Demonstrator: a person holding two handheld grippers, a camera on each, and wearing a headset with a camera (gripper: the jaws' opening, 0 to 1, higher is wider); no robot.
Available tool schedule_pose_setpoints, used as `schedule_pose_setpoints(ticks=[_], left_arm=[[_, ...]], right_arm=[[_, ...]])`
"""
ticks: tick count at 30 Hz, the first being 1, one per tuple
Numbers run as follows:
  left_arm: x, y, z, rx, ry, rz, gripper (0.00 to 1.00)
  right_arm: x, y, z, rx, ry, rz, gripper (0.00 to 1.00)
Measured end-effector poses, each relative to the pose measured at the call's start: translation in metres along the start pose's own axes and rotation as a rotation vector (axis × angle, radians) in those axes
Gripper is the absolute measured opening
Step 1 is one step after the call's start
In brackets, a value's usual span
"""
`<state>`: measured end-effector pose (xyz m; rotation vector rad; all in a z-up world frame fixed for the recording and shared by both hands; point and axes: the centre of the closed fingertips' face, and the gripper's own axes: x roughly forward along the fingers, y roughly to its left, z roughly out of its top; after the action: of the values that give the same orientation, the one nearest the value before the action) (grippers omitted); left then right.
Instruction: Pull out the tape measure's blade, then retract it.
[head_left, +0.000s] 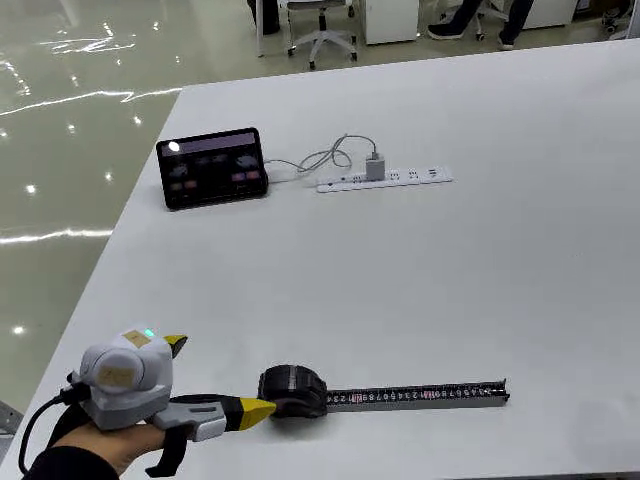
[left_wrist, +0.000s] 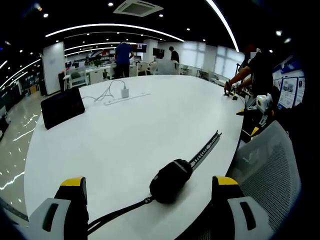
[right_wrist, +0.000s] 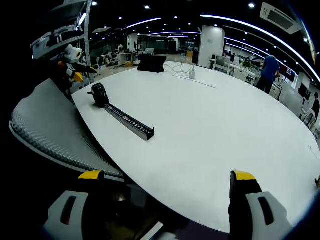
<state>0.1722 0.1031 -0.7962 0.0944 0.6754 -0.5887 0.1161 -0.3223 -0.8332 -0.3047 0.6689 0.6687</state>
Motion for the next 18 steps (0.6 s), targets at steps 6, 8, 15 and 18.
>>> schedule_pose_setpoints(ticks=[6,8,15,18], left_arm=[[0.013,-0.019,0.007,-0.043,0.044,0.053,1.0],[0.018,-0.023,0.01,-0.056,0.039,0.068,1.0],[0.029,-0.024,0.001,-0.135,0.073,0.19,1.0],[0.032,-0.028,-0.004,-0.184,0.076,0.19,0.99]], right_arm=[[0.009,0.003,0.007,-0.021,0.019,0.025,1.0],[0.012,0.005,0.01,-0.032,0.019,0.041,1.0],[0.029,0.009,0.03,-0.125,0.026,0.093,1.0],[0.033,0.012,0.037,-0.173,0.027,0.111,0.97]])
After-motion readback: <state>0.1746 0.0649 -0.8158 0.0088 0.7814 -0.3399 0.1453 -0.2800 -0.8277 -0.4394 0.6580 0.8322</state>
